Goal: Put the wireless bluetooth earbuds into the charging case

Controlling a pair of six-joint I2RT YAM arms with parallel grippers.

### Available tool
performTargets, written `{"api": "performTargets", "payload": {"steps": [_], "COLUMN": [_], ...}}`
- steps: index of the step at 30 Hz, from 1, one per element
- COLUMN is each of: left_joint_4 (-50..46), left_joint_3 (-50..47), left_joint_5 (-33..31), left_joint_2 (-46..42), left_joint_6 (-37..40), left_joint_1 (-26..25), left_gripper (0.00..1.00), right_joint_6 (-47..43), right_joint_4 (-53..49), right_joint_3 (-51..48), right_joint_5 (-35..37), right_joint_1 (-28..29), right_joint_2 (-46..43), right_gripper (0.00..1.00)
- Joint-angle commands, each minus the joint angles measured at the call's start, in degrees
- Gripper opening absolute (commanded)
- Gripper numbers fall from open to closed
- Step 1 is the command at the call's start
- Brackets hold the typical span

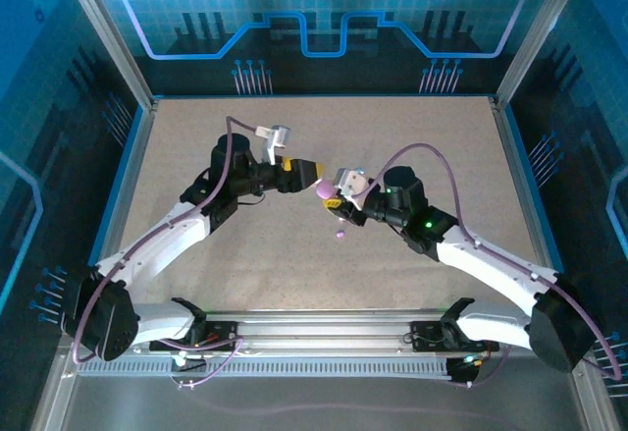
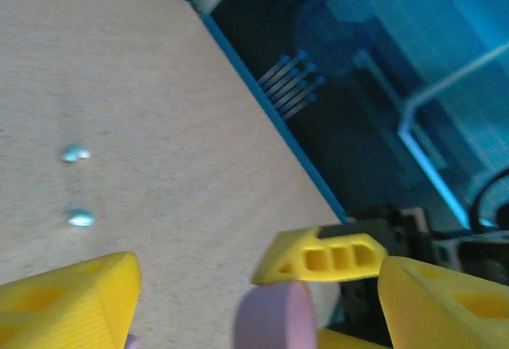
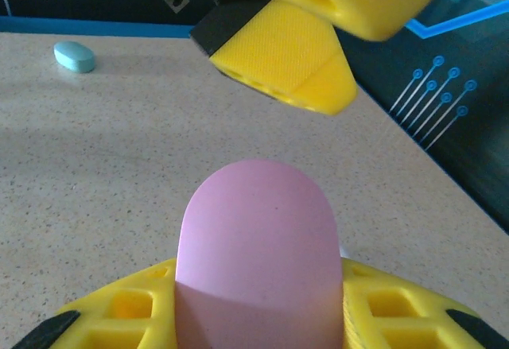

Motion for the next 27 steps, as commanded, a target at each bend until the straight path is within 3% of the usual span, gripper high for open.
{"api": "performTargets", "payload": {"steps": [1, 12, 21, 24, 27], "left_joint_4": [-0.25, -5.21, -4.37, -3.73, -4.05], "left_joint_3": [2.95, 7.61, 8.23, 8.32, 8.82], "left_joint_5": [7.13, 7.44, 8.84, 9.38, 10.84], "left_joint_2": [2.88, 7.60, 7.77, 7.57, 7.62], "left_joint_6": [-0.64, -0.44, -2.63, -3.49, -3.03], "left_joint_1": [-1.51, -4.35, -4.63, -4.63, -4.98], "left_gripper": [0.76, 0.63, 0.29, 0.29, 0.41], "right_joint_6": [2.25, 2.85, 3.30, 3.45, 3.54], "right_joint_4": [1.18, 2.85, 2.94, 3.45, 2.96], "right_joint_3": [-1.37, -1.89, -0.65, -0.50, 0.09], "right_joint_5": [1.72, 3.85, 7.60, 7.86, 7.97], "right_joint_1": [-0.82, -0.87, -0.69, -0.69, -0.68], "right_joint_2": [-3.18, -6.65, -6.56, -6.99, -7.18], "right_gripper": [0.34, 0.36, 0.38, 0.39, 0.38]}}
